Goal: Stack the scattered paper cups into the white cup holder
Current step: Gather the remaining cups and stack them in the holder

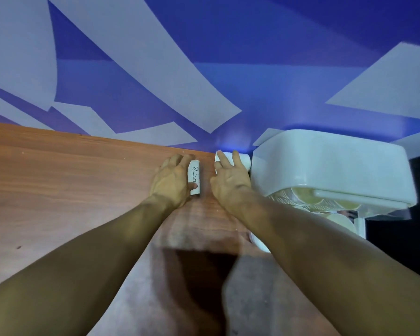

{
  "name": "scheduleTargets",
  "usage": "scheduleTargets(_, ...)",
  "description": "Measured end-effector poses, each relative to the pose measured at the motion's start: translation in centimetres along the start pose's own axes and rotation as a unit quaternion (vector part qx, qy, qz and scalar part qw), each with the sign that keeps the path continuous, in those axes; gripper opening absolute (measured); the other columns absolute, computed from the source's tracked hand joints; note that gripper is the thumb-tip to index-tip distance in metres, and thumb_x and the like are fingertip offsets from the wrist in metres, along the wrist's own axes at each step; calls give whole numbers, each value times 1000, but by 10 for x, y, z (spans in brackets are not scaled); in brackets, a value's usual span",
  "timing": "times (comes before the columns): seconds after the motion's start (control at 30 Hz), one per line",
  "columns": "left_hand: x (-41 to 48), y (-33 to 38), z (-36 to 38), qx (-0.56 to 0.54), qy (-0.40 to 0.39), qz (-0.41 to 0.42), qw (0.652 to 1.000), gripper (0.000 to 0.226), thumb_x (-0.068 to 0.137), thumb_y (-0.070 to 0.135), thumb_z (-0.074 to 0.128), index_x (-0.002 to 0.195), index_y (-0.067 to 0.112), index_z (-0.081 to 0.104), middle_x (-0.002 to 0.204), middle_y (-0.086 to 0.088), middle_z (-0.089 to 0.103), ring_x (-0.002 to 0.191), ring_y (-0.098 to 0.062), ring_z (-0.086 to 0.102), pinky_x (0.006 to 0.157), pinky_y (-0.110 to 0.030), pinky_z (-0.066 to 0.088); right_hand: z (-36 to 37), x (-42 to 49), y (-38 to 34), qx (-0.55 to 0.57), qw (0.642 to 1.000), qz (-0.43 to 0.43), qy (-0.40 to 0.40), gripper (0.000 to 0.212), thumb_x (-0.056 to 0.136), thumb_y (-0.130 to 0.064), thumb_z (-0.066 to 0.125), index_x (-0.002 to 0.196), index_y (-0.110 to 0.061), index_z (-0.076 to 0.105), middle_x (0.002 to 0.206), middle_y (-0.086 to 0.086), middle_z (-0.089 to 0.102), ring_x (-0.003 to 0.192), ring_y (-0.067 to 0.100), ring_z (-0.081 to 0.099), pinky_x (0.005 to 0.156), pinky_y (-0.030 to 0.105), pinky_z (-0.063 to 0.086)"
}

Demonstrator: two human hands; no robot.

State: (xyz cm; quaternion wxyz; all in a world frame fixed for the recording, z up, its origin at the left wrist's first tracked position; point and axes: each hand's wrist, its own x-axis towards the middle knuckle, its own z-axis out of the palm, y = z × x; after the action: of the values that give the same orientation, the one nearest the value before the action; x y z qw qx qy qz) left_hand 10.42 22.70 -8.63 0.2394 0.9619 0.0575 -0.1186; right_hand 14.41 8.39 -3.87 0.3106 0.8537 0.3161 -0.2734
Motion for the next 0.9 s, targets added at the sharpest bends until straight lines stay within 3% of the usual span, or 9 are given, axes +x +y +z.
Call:
scheduleTargets(0.1,-3,2,0,12,4,3,1000,67,77,34,78,135,26,46,124,2,53,118,-24,48,96,-37,35,1,-3,-3,-20,1000,1,8,48,96,-35,43,143,-24,41,158,10,16,146,33,-9,112,63,-5)
scheduleTargets(0.23,-6,3,-10,-13,8,-42,999,41,82,23,73,121,22,58,113,-4,64,106,-30,58,85,-35,42,-3,-12,-4,0,999,5,33,42,97,-29,40,138,-23,47,156,10,24,147,30,-5,111,65,-6)
scheduleTargets(0.37,-18,4,-24,-39,-12,-75,996,7,84,14,61,88,20,60,85,-3,65,90,-33,62,65,-29,42,-13,-34,-6,64,994,9,82,35,99,-24,37,124,-23,60,153,9,31,147,26,-1,112,62,-6)
scheduleTargets(0.43,-27,11,-34,-45,-5,-60,997,5,84,12,57,81,16,57,79,-3,63,82,-32,60,63,-30,45,-18,-48,-6,82,990,7,117,35,99,-23,36,120,-23,64,152,9,34,147,25,1,113,61,-4)
scheduleTargets(0.53,-46,29,-55,-23,32,-14,999,3,88,14,58,86,17,58,90,-8,68,80,-31,56,62,-29,38,-25,-73,-6,87,980,21,178,36,98,-21,35,122,-20,63,150,8,36,145,24,9,112,57,5)
scheduleTargets(0.6,-60,44,-70,0,69,18,997,8,91,18,58,98,18,61,100,-9,69,90,-33,59,65,-28,35,-29,-92,-3,85,972,37,214,37,98,-20,34,125,-18,60,144,7,42,141,24,16,109,52,13)
scheduleTargets(0.73,-89,72,-98,19,101,51,993,23,95,23,54,117,18,59,117,-6,67,106,-32,59,77,-33,44,-40,-137,4,87,955,62,278,29,93,-17,45,114,-19,65,126,8,56,133,33,26,101,48,24)
scheduleTargets(0.83,-111,90,-115,24,125,68,990,17,95,25,54,110,19,58,114,-5,66,101,-32,59,75,-33,44,-47,-175,12,63,945,71,314,24,89,-16,52,107,-20,68,118,8,59,126,33,33,98,45,28)
scheduleTargets(0.9,-128,104,-124,29,148,91,984,8,94,25,54,100,20,55,107,-5,67,94,-32,59,69,-33,42,-49,-200,13,57,933,73,349,14,80,-15,63,91,-19,71,99,5,63,109,29,45,92,42,34)
